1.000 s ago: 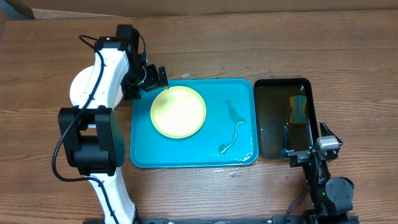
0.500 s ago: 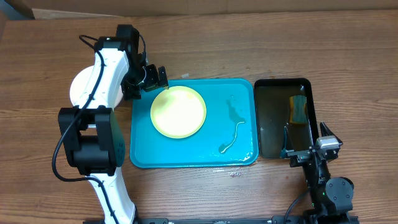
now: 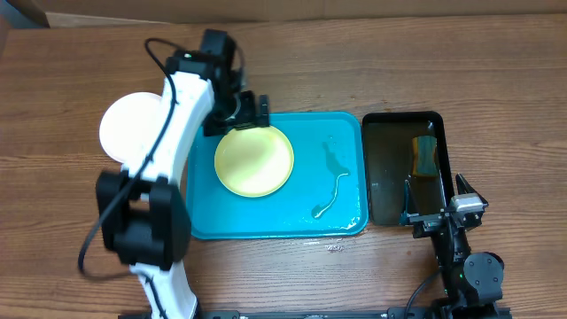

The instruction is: Clean dirty plates on tray and stack at the side

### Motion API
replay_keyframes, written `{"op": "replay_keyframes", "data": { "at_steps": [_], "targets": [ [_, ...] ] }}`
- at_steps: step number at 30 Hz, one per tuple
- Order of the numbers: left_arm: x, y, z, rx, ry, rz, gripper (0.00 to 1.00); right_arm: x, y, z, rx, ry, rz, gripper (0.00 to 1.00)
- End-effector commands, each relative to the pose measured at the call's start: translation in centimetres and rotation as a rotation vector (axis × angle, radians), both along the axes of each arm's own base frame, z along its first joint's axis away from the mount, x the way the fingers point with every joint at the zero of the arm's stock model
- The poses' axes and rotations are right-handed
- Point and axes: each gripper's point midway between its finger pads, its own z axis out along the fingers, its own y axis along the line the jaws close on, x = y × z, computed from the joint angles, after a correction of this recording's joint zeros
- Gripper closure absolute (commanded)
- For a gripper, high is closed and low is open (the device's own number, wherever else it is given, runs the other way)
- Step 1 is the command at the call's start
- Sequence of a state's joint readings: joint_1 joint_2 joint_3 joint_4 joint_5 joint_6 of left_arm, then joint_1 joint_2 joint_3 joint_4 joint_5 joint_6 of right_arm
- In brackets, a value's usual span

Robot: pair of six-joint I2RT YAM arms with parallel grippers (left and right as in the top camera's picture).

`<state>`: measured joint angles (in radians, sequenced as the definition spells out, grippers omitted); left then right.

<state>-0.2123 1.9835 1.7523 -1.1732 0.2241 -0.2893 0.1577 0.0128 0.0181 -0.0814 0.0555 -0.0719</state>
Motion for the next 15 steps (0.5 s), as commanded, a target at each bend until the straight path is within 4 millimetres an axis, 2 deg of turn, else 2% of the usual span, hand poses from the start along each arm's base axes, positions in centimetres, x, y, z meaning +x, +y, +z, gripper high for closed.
{"op": "replay_keyframes", "data": {
  "at_steps": [1,5,6,7,11,13,15],
  "targets": [
    [-2.5,-3.4,8.9,-0.060,-0.215,-0.087,0.00,0.0,0.0,-0.2,-0.003,-0.003,0.004,0.00],
    [-5.6,-5.0,15.1,-0.116,-0.372,-0.152,0.00,0.0,0.0,-0.2,-0.003,-0.003,0.003,0.00],
    [-6.8,-4.7,17.7,-0.138,-0.440,-0.156,0.00,0.0,0.0,-0.2,-0.003,-0.003,0.003,0.00],
    [-7.4,-4.4,19.0,-0.148,-0.478,-0.153,0.00,0.0,0.0,-0.2,-0.003,-0.003,0.003,0.00],
    [-9.4,-1.6,23.6,-0.171,-0.614,-0.097,0.00,0.0,0.0,-0.2,-0.003,-0.003,0.003,0.00],
    [-10.3,0.7,25.6,-0.164,-0.685,-0.043,0.00,0.0,0.0,-0.2,-0.003,-0.003,0.003,0.00],
    [-11.1,3.2,26.6,-0.135,-0.731,0.024,0.00,0.0,0.0,-0.2,-0.003,-0.003,0.003,0.00]
  ]
}}
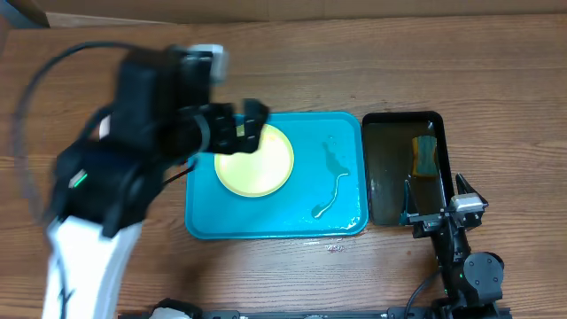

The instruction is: Clean dirty plates on tray and stack at the side

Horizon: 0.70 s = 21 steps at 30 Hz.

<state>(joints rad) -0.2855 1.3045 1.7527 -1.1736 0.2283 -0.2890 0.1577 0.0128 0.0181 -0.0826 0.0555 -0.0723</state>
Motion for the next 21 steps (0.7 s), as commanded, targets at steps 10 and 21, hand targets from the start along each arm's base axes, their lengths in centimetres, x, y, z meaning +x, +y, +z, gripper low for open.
{"op": "replay_keyframes", "data": {
  "at_steps": [10,21],
  "targets": [
    [-5.5,10.6,-3.2,0.010,-0.197,0.357,0.00,0.0,0.0,-0.2,-0.003,-0.004,0.003,0.00],
    [-4.1,10.5,-4.2,-0.181,-0.766,0.377,0.00,0.0,0.0,-0.2,-0.003,-0.004,0.003,0.00]
  ]
}}
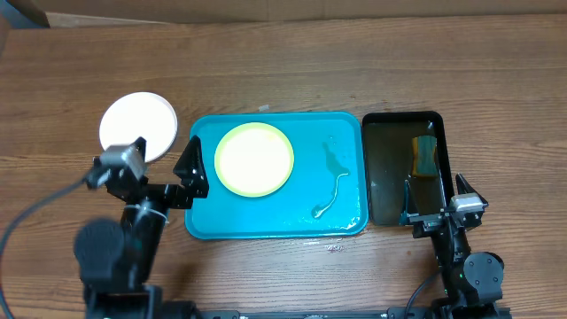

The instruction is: Clean dirty plates on tray and stack at the side

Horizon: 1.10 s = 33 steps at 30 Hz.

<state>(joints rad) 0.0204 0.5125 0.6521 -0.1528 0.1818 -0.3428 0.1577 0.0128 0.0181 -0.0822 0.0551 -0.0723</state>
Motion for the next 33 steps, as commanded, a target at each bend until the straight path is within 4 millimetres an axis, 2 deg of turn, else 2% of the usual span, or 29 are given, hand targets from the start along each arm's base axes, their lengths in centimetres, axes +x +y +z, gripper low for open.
{"op": "replay_keyframes", "data": {
  "at_steps": [1,6,14,23,33],
  "targets": [
    [-1.0,0.2,-0.5,-0.044,-0.134,0.008,0.00,0.0,0.0,-0.2,-0.003,-0.004,0.003,0.00],
    [-2.6,0.8,-0.9,-0.045,-0.317,0.040,0.00,0.0,0.0,-0.2,-0.003,-0.004,0.003,0.00],
    [-3.0,1.6,-5.2,-0.052,-0.304,0.086,0.00,0.0,0.0,-0.2,-0.003,-0.004,0.003,0.00],
    [-2.6,1.6,-9.9,-0.050,-0.249,0.089,0.00,0.0,0.0,-0.2,-0.003,-0.004,0.003,0.00],
    [-2.1,3.0,-15.6,0.004,-0.023,0.166,0.00,0.0,0.0,-0.2,-0.003,-0.004,0.003,0.00]
  ]
}}
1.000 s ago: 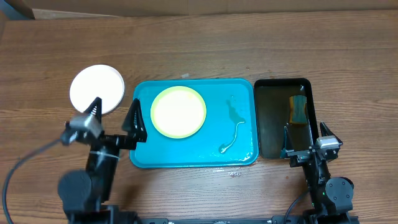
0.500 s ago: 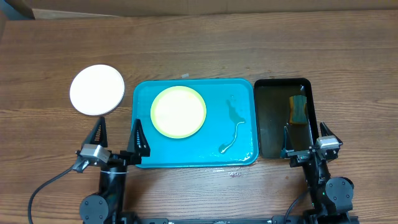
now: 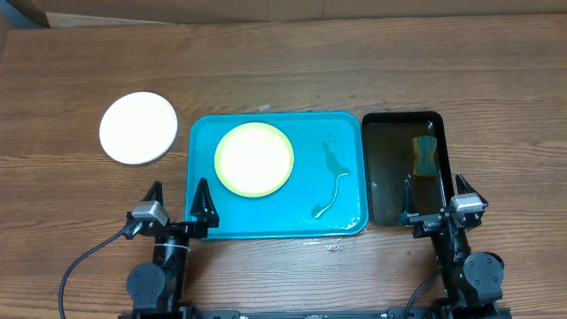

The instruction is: Clean dirty plates on tray and stack at the side

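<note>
A yellow-green plate (image 3: 254,159) lies in the left half of the teal tray (image 3: 275,226). A thin streak of liquid (image 3: 333,190) runs across the tray's right half. One white plate (image 3: 137,128) rests on the wood to the left of the tray. My left gripper (image 3: 180,190) is open at the table's front edge, just off the tray's near-left corner, holding nothing. Over the near end of the black tray, my right gripper (image 3: 435,188) also stands open and empty.
A black tray (image 3: 381,168) sits right of the teal one, with a yellow-and-green sponge (image 3: 425,155) in its far part. A cardboard edge (image 3: 266,11) runs along the back of the wooden table.
My left arm has pulled back from beside the tray's left edge to the table's front edge, fingers pointing away. The plates, the tray and the right arm have not moved.
My left arm reached across the table with its gripper at the yellow-green plate's far-left rim. It was still there a moment later, blurred. Then it was low beside the tray's left edge, and now at the front. Both plates kept their places.
</note>
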### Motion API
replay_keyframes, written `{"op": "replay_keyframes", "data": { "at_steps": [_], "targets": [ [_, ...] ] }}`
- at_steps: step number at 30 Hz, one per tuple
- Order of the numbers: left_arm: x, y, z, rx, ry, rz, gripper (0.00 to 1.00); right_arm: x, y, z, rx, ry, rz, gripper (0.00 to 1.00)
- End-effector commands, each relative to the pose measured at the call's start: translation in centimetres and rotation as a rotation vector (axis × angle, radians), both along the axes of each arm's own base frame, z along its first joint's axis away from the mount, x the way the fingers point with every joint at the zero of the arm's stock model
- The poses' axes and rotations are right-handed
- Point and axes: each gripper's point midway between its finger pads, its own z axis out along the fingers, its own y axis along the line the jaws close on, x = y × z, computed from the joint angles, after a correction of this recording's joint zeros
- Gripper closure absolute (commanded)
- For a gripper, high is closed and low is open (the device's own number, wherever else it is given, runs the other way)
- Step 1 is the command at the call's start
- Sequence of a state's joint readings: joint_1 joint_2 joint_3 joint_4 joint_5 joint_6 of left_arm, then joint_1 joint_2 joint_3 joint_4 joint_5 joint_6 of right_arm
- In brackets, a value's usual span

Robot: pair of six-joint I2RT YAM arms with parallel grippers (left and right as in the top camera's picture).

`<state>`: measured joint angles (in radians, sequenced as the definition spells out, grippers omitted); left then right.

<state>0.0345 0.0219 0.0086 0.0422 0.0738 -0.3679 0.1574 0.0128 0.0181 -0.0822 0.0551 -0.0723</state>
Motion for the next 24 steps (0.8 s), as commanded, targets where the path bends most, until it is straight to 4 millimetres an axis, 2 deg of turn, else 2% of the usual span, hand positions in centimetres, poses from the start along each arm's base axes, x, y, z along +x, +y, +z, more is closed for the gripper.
{"op": "replay_keyframes", "data": {
  "at_steps": [1,4,10,24],
  "targets": [
    [-0.1,0.9,-1.2,0.038,0.042,0.047,0.00,0.0,0.0,-0.2,-0.003,-0.004,0.003,0.00],
    [-0.1,0.9,-2.7,0.111,0.102,0.045,0.00,0.0,0.0,-0.2,-0.003,-0.004,0.003,0.00],
    [-0.1,0.9,-2.7,0.282,0.099,0.039,0.00,0.0,0.0,-0.2,-0.003,-0.004,0.003,0.00],
    [-0.1,0.9,-2.7,0.290,0.097,0.040,0.00,0.0,0.0,-0.2,-0.003,-0.004,0.003,0.00]
  ]
}}
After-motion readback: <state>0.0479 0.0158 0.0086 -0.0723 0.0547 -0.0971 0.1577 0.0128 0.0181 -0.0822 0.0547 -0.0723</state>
